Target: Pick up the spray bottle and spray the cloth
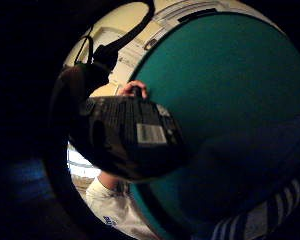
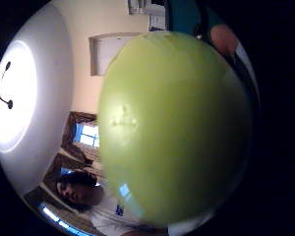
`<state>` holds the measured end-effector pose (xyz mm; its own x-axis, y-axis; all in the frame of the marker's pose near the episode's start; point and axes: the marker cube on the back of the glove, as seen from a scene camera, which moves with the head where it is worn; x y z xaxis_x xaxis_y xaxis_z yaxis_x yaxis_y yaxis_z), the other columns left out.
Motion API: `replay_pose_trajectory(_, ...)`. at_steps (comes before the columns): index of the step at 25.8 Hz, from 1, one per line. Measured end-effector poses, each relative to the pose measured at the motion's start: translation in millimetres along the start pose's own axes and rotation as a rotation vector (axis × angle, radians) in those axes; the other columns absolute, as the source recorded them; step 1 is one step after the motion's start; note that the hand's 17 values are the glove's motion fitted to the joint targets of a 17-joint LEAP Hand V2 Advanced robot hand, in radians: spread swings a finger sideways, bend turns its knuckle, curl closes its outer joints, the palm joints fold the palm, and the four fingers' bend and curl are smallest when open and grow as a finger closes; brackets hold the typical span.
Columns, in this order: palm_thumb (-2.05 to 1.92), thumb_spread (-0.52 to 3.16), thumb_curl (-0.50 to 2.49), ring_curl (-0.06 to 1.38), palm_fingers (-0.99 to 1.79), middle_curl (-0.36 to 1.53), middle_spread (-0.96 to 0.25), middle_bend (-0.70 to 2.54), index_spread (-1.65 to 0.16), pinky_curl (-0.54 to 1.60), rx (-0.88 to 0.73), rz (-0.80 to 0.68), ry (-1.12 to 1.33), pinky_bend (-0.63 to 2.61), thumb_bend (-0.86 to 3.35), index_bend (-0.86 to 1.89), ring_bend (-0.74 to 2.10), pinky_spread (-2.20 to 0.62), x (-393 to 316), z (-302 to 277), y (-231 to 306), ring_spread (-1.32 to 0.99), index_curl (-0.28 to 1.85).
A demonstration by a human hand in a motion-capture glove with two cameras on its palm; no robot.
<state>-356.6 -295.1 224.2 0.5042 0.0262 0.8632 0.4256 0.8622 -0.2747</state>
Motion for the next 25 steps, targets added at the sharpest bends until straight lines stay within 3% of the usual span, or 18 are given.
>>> replay_pose_trajectory(4,0.77,0.82,0.67,0.42,0.73,0.44,-0.17,0.32,-0.34,0.37,-0.02,0.002,0.125,0.27,-0.04,0.06,0.53,0.03,-7.2,-18.0,19.2,-0.13,0.46)
replay_pose_trajectory(10,0.68,0.92,0.59,0.39,0.57,0.4,-0.13,0.24,-0.38,0.38,-0.006,-0.042,0.687,0.36,-0.06,0.05,0.46,0.14,-33.9,-66.6,59.2,-0.08,0.36)
replay_pose_trajectory(13,0.59,0.94,0.54,0.37,0.48,0.39,-0.11,0.22,-0.39,0.39,0.008,-0.068,0.844,0.37,-0.08,0.07,0.43,0.18,-52.6,-89.1,75.4,-0.06,0.34)
replay_pose_trajectory(25,0.48,0.97,0.45,0.34,0.47,0.37,-0.12,0.19,-0.44,0.37,0.026,-0.142,0.908,0.38,-0.04,0.12,0.4,0.24,-92.4,-119.6,102.6,-0.03,0.27)
